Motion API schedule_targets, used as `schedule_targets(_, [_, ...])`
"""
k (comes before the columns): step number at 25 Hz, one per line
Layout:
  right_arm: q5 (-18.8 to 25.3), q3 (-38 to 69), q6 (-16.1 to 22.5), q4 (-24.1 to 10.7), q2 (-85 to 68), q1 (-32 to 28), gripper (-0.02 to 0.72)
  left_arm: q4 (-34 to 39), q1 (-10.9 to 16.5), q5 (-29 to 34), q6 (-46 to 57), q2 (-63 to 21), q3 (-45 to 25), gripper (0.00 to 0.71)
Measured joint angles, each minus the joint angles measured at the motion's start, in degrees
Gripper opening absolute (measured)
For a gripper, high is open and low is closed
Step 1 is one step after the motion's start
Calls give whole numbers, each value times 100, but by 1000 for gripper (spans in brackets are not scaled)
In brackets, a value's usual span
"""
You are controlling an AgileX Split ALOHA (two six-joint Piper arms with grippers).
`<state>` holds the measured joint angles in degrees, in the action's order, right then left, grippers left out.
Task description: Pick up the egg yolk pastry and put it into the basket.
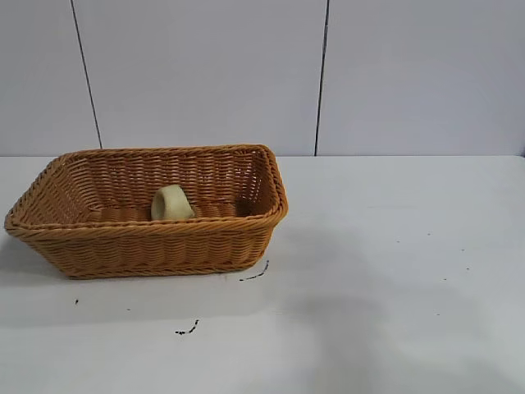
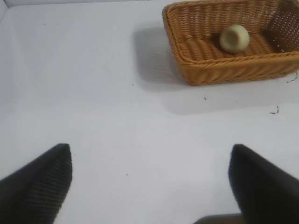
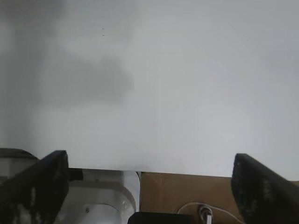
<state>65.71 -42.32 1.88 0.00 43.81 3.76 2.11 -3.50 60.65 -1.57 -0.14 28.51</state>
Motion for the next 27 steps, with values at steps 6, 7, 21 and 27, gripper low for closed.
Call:
schedule_targets(6, [-406, 1083, 0, 55, -2167, 0, 676, 0, 0, 0, 0, 0, 0, 693])
schedule_targets(7, [-464, 1204, 0, 84, -2506, 0, 676, 0, 0, 0, 0, 0, 0, 693])
schedule_targets(21, [-712, 1427, 0, 163, -4418, 0, 676, 0, 0, 0, 0, 0, 0, 693])
schedule_targets(27, [-712, 1427, 0, 165, -4418, 0, 676, 0, 0, 0, 0, 0, 0, 693])
